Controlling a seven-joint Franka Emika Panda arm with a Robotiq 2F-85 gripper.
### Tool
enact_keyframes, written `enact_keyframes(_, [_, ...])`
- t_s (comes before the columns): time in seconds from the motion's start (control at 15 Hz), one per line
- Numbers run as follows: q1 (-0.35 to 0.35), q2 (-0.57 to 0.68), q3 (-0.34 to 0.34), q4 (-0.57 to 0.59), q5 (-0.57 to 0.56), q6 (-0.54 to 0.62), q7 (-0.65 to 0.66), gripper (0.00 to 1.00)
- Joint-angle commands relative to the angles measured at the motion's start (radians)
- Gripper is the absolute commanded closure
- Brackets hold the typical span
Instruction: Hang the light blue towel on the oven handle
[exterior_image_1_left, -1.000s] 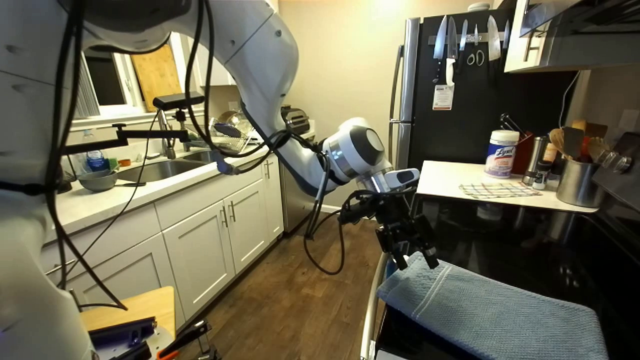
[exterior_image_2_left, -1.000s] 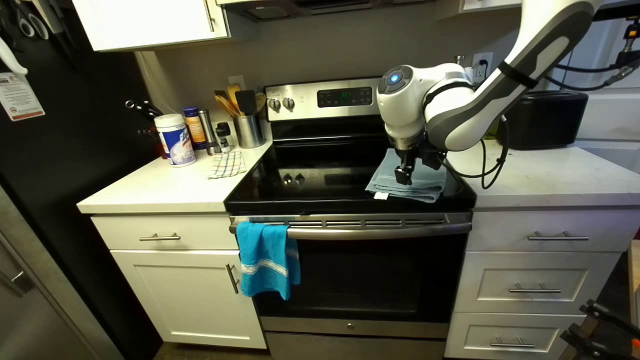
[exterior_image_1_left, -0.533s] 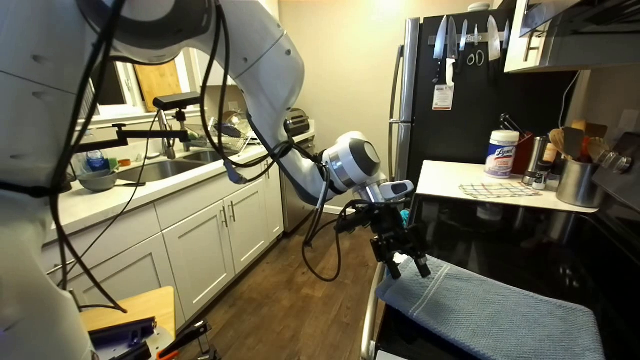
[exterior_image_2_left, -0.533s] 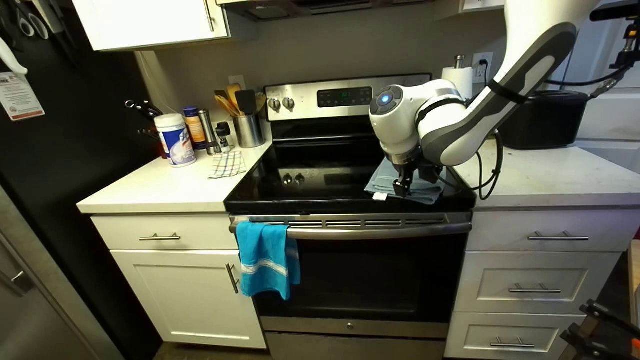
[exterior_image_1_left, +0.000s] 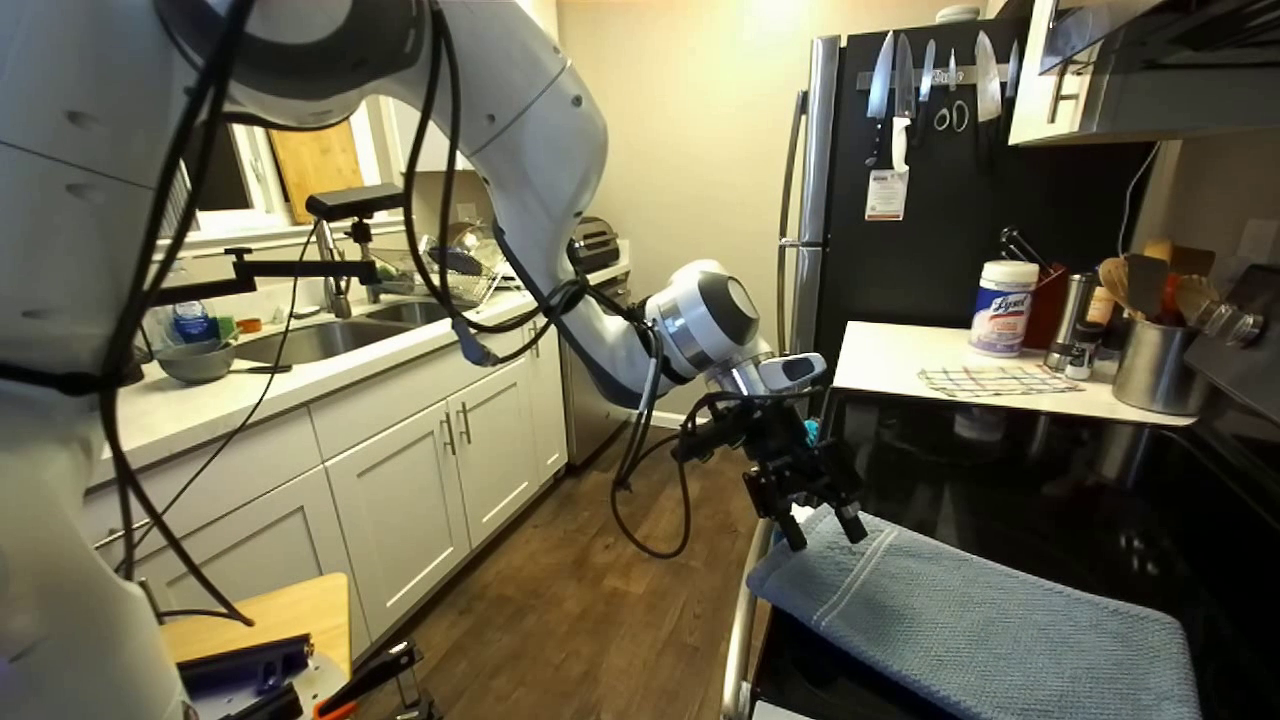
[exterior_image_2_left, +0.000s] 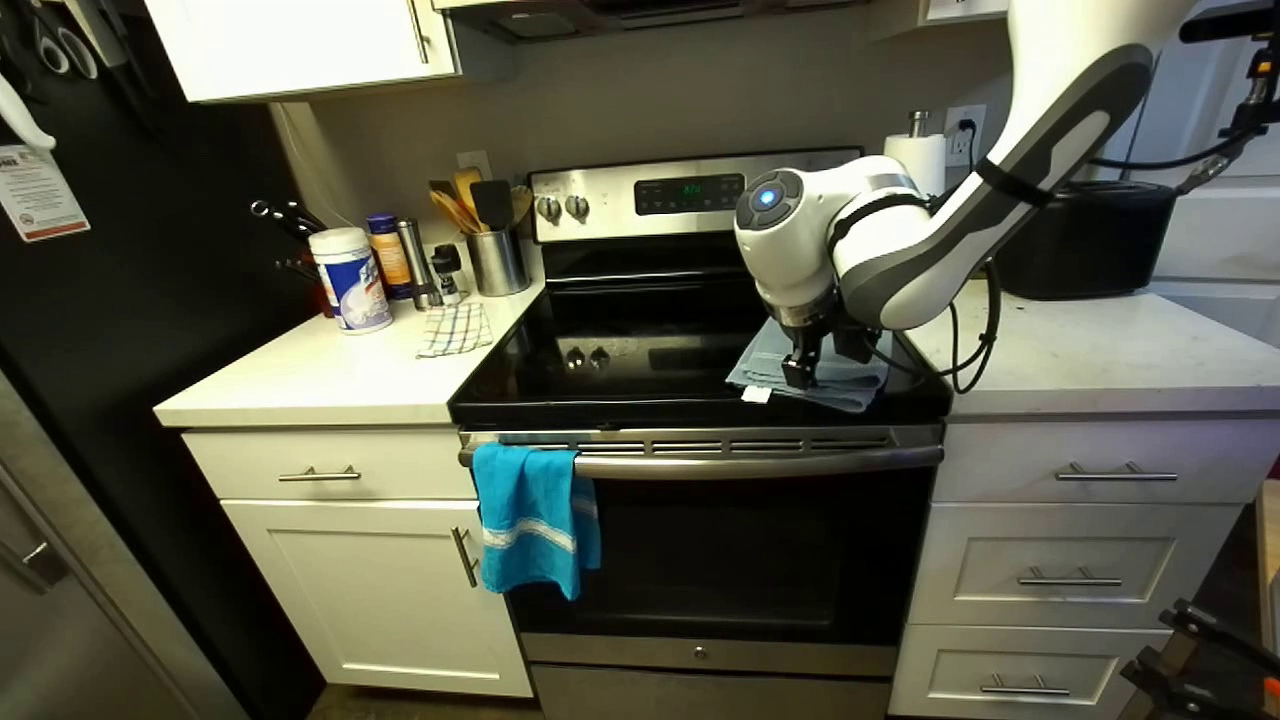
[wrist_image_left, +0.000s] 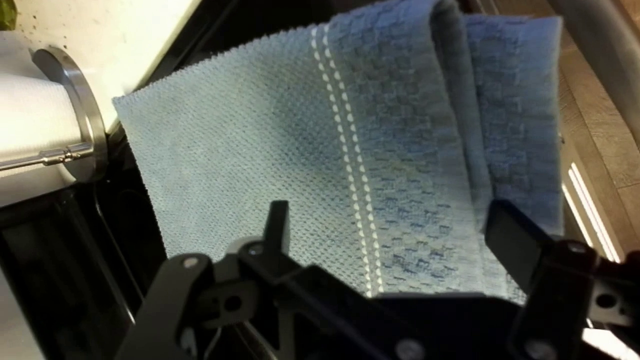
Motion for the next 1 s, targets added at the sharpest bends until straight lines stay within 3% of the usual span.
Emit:
enact_keyframes(0.0, [-0.017,-0.004,-0.006,0.011,-0.037,-0.011,-0.013,0.0])
enact_keyframes(0.2, [-0.043,0.0,-0.007,0.023,-0.017,0.001,-0.033,0.0])
enact_keyframes(0.53, [-0.087,-0.021,0.029,0.012,0.045,0.126,-0.148,0.0])
enact_keyframes(0.93, [-0.135,-0.014,0.069,-0.001,0.269,0.249,-0.432,0.0])
